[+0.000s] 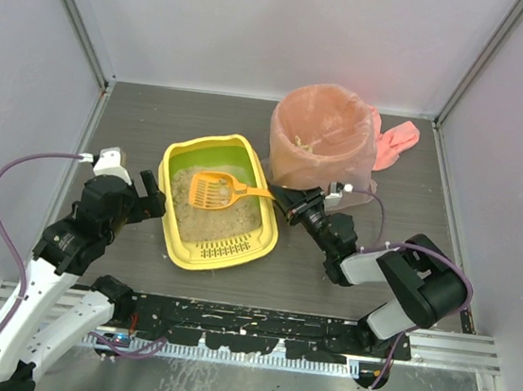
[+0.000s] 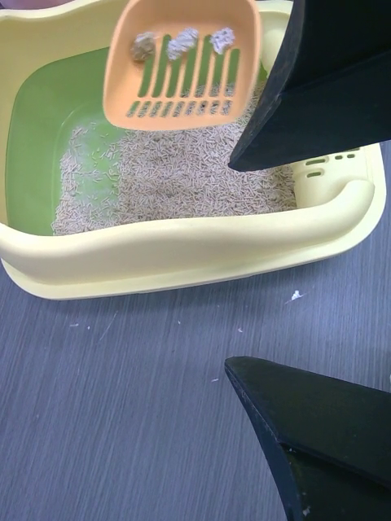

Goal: Clean the litter box

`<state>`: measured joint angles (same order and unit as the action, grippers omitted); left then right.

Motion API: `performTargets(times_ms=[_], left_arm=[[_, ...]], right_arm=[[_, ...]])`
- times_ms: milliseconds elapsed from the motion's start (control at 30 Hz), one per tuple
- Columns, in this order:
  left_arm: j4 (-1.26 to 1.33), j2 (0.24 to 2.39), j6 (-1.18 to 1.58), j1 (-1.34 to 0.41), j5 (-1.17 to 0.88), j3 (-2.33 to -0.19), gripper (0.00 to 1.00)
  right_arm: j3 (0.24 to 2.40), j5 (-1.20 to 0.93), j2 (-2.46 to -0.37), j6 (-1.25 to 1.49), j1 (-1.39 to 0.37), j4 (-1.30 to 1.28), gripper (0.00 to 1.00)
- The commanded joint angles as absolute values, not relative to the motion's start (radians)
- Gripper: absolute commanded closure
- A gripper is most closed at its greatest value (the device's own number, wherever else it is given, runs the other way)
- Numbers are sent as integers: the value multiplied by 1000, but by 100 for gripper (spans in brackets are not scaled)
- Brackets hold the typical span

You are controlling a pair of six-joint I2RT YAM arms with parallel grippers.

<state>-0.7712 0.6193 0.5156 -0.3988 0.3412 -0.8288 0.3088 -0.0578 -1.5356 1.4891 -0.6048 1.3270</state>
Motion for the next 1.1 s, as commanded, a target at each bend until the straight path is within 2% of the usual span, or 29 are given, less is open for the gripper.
performTargets(times_ms=[0,67,200,333,433,600,700,833,967,1067], left_arm=[[-733,617,533,-400,332,-837,2],[-750,619,538,-400,336,-845,2],[-714,612,538,-400,324,-820,2],[-746,628,543,-401,321,-848,2],[-717,604,543,-401,325,-821,2],[-749,610,543,-400,329,-836,2],[-717,596,544,-401,326,-808,2],[-747,613,546,-400,323,-835,2],[-721,592,543,-401,332,-808,2],[-747,608,543,-400,329,-828,2]], right_arm=[[308,-40,-1510,1489,-594,1380,99],[268,-29,-1517,1521,-569,1431,99],[357,-66,-1518,1437,-662,1338,99],[283,-26,-1513,1501,-589,1400,100],[353,-72,-1509,1446,-644,1332,99],[288,-44,-1488,1502,-576,1372,99],[367,-89,-1486,1438,-642,1301,99],[286,-30,-1475,1500,-576,1355,99],[368,-93,-1490,1435,-643,1309,99],[292,-37,-1478,1494,-579,1344,100]])
